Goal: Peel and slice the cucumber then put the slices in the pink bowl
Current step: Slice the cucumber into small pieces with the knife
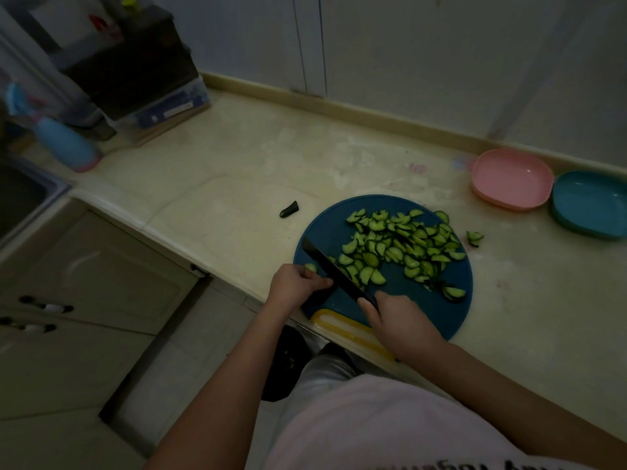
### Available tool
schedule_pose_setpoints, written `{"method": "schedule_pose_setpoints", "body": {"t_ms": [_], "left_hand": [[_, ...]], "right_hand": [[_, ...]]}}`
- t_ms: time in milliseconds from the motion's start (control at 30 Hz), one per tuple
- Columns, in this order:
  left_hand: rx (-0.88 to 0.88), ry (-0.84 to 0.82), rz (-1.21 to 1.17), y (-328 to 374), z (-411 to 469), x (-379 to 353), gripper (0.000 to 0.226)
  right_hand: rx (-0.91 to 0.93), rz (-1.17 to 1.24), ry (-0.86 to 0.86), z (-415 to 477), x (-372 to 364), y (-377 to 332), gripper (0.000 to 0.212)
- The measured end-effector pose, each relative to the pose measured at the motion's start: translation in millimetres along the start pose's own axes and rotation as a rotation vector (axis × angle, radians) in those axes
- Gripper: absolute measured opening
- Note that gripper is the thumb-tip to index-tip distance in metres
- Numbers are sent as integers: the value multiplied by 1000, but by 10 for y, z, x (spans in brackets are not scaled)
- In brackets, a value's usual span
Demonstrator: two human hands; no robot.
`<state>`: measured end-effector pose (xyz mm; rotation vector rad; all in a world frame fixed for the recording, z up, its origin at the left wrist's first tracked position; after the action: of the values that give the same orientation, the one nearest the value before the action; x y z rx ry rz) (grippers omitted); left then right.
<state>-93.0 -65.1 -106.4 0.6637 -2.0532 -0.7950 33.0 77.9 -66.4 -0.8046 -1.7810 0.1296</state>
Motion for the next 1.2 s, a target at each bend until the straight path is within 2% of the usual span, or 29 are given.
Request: {"method": "schedule_pose_setpoints", "body": {"t_ms": [233,367,500,600,700,833,900,967,1033,1100,1200], "left_hand": [[-13,11,1,10,3,-1,25],[-4,53,21,-1,17,34,34],[51,-7,117,-1,49,68,40],[137,3,-96,-36,96,92,36],[128,21,-237,86,152,78,11],[117,-18,-426,354,142,-120,7],[49,-22,-356,452,164,-167,14],[-47,80,-179,479,193,-37,16],[-82,163,-99,430,144,123,9],[-45,110,-78,262,103,149,7],[-15,-31,-27,58,18,72,17]], "right_hand": [[14,14,10,-6,-26,-2,40],[-5,37,19,-43,-31,11,39],[-11,115,54,-51,28,42,39],[-32,147,91,-22,125,81,41],[-62,196,110,2,224,132,38],[-80,249,131,-12,307,169,38],[-77,249,126,-21,302,159,38],[-69,229,119,-22,276,133,39],[-64,201,98,-22,219,106,42],[-53,169,59,-32,123,77,43],[-49,121,-6,-57,-6,45,39]]}}
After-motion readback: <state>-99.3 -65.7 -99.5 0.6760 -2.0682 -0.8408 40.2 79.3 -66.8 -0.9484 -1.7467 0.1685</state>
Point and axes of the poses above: each hand's wrist, its own z-axis towards the middle knuckle, its own x-axis out of the back of the hand, y = z × x, the point moved 9 cm from there along z, towards the middle knuckle, and after that the axes turned 6 degrees about -x, right-handed, at the moved point
